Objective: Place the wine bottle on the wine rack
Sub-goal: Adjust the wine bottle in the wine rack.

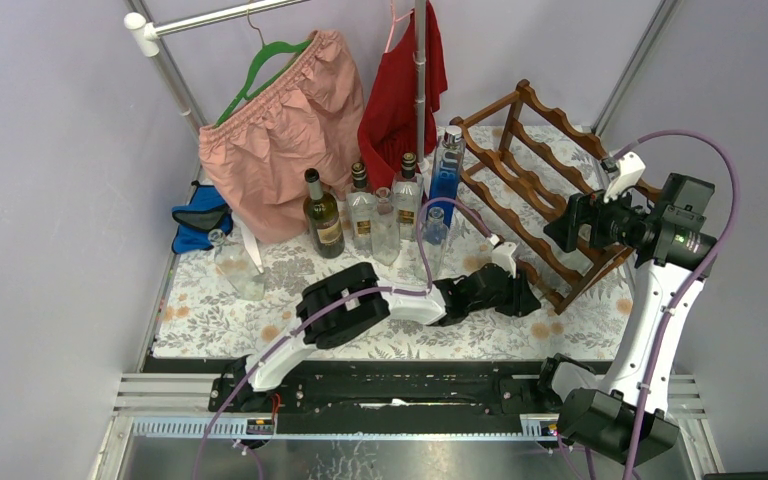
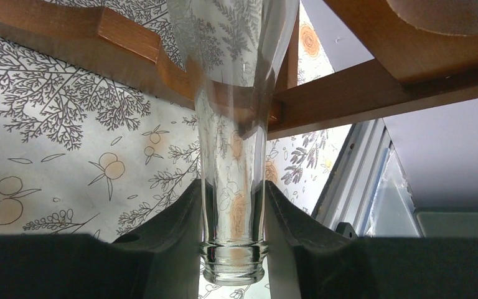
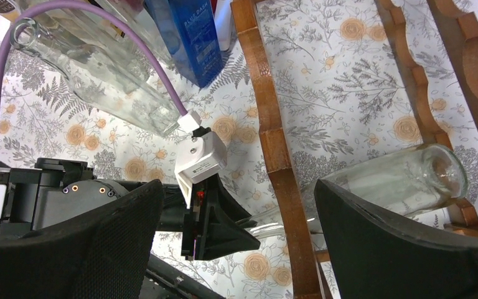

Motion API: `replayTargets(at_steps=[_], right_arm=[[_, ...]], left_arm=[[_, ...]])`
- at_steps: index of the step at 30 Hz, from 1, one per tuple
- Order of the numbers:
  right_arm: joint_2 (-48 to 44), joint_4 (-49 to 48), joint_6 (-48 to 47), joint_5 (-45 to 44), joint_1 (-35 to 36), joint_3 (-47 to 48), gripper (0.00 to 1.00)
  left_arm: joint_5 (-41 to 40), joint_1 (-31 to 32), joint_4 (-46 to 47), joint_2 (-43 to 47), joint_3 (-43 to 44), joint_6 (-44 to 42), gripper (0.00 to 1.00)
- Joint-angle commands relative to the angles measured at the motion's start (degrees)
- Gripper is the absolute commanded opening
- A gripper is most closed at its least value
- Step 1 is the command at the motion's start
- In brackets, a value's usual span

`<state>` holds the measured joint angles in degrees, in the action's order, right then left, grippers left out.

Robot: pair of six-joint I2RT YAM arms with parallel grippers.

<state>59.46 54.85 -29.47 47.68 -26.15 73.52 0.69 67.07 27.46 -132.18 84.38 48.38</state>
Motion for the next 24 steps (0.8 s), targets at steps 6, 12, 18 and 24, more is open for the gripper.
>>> replayTargets(at_steps=[6, 12, 18, 24], right_arm=[[-0.3, 0.5, -3.9, -4.6, 0.1, 1.4, 0.98], [5.3, 5.4, -8.0, -16.8, 0.1, 12.5, 0.95], [9.3, 12.9, -14.8, -18.0, 0.1, 13.3, 0.91], [8.8, 10.7, -16.8, -21.6, 0.1, 6.1, 0.91]], left_arm=[[-2.6, 1.9, 6.0, -2.6, -1.0, -2.9, 0.0], [-2.1, 1.8, 4.9, -2.9, -0.3, -5.5, 0.0], [-1.0, 1.6, 4.6, -4.3, 0.8, -6.1, 0.0], [-1.0, 1.5, 4.1, -4.6, 1.4, -6.8, 0.0]])
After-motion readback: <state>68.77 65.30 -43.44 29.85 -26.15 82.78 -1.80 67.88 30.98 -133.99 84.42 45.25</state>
